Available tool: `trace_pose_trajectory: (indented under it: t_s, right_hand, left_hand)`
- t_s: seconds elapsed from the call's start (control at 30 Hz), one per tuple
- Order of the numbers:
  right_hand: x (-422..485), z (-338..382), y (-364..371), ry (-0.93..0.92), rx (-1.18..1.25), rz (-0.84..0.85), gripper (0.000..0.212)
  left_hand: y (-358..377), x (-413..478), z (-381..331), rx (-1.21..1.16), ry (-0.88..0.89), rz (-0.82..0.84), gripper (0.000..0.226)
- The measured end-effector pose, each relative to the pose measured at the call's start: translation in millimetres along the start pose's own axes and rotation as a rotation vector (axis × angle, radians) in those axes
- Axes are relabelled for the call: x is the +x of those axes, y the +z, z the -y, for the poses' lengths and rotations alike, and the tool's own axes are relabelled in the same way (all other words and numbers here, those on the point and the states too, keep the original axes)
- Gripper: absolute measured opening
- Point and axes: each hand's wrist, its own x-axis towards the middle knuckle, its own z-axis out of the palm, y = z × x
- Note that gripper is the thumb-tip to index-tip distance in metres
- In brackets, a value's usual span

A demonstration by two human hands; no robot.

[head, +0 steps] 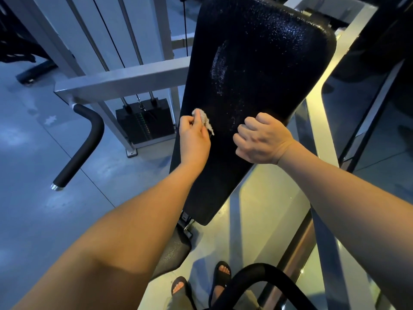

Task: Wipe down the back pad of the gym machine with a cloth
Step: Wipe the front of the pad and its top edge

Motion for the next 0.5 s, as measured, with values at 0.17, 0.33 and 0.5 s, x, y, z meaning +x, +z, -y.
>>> trace_pose_trajectory:
  t_s: [0.17, 0.33, 0.5]
  right_hand:
    - [1, 1, -1, 0.017, 0.016, -0.019, 0.038]
    - [1, 2, -1, 0.008, 0.010, -0.023, 0.037]
    - [2, 1, -1, -0.001, -0.005, -0.027, 0.036]
  left_hand:
    - [-7, 20, -38, -0.184, 0.020, -0.050, 0.023]
    - [0, -7, -9, -0.147, 0.026, 0.047, 0.021]
    - [7, -21, -5, -0.232, -0.178, 0.066, 0.013]
